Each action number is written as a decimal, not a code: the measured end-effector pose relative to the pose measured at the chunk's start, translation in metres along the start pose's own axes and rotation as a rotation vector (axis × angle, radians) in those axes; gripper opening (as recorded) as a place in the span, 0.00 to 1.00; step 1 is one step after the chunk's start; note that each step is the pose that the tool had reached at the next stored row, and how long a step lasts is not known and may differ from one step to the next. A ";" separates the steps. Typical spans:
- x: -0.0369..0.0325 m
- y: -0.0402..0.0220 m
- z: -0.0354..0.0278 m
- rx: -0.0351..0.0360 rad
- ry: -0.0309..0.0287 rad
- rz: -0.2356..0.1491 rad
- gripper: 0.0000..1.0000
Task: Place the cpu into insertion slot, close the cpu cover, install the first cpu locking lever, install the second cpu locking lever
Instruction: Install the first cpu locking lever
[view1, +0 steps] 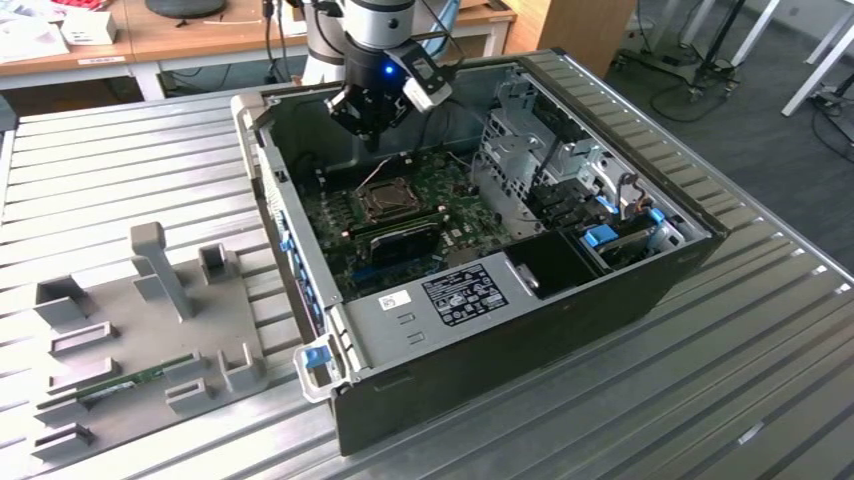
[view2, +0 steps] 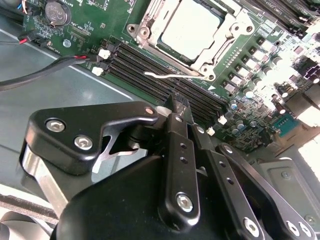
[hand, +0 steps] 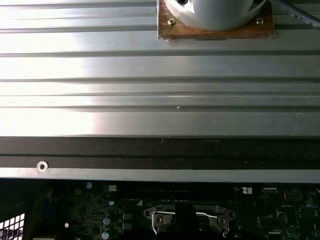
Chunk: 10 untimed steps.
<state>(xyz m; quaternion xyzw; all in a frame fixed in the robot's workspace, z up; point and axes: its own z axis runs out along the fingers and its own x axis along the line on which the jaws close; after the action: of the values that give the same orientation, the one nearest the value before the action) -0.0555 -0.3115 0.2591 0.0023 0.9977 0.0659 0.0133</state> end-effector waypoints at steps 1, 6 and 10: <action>0.0000 0.0000 0.0000 0.0000 -0.0001 0.001 0.10; 0.0000 0.0000 0.0000 0.0015 -0.0065 0.049 0.10; 0.0000 0.0000 0.0001 0.0022 -0.0102 0.077 0.10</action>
<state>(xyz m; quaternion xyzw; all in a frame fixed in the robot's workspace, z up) -0.0555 -0.3116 0.2590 0.0411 0.9969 0.0653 0.0158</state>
